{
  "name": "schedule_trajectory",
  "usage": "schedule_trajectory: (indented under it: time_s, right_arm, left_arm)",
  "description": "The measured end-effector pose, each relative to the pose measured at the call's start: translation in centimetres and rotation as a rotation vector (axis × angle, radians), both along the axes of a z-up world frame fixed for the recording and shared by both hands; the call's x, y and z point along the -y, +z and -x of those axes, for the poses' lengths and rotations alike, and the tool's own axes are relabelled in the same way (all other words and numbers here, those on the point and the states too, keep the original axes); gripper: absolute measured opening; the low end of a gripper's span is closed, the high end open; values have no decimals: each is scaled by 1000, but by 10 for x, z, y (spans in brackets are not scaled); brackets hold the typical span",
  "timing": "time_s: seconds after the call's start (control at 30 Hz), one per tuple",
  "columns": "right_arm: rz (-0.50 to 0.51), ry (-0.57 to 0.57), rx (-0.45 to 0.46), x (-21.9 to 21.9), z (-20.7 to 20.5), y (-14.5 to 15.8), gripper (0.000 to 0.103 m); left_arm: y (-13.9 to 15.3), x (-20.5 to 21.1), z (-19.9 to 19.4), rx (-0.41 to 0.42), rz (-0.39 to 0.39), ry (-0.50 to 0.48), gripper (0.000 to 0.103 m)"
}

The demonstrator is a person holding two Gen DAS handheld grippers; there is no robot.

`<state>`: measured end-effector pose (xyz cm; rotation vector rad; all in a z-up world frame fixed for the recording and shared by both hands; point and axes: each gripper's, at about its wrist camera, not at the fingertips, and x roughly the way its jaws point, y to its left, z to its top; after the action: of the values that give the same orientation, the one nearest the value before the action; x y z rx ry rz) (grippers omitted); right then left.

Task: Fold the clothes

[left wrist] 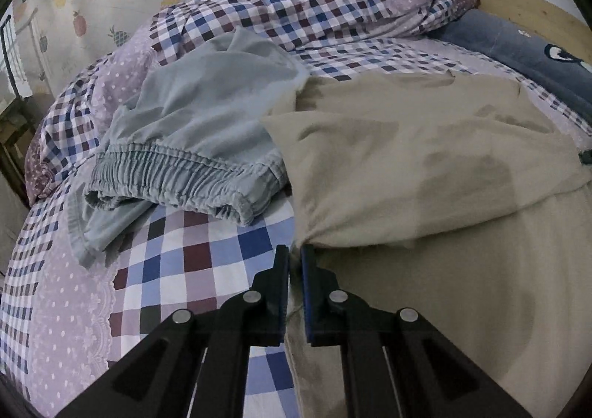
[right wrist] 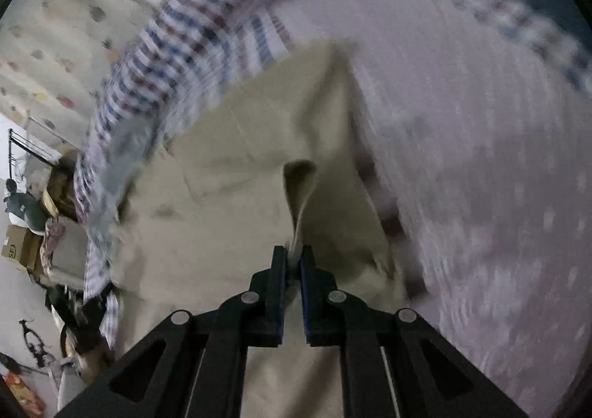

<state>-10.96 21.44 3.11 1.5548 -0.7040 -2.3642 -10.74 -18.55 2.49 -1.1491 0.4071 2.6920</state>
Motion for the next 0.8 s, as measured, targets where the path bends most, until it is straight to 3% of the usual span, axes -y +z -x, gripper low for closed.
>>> schedule_trajectory:
  time_s: [0.1,0.17,0.23,0.5,0.6,0.63,0.67,0.7,0.8]
  right_arm:
    - [-76,-5,-74,-13,-4,12,10]
    - [-75,9,-133,-19,0,23,30]
    - [-77,43,-173,-18,9,31,41]
    - [-305,259,-203,23,40,29,41]
    - [-374,308,-185,35,43,20,38]
    - [-396,324,-179,39,44,17,31]
    - [-436,342,-185,44,44,17,7]
    - [-478,361,-192,49,44,17,2]
    - [-567,385,-266,61,39,34,1]
  left_arm:
    - [-1,-2,-1,1,10,1,6]
    - [-3,-3,-1,3,19,2,6]
    - [-4,-4,-1,7,27,4,6]
    - [-6,-5,0,5,32,2,6]
    - [-6,-5,0,8,30,5,6]
    - [-6,-5,0,8,30,7,6]
    - [-6,-5,0,2,32,13,6]
    - [-5,-4,-1,-6,34,18,6]
    - [-2,-4,-5,-34,31,35,6]
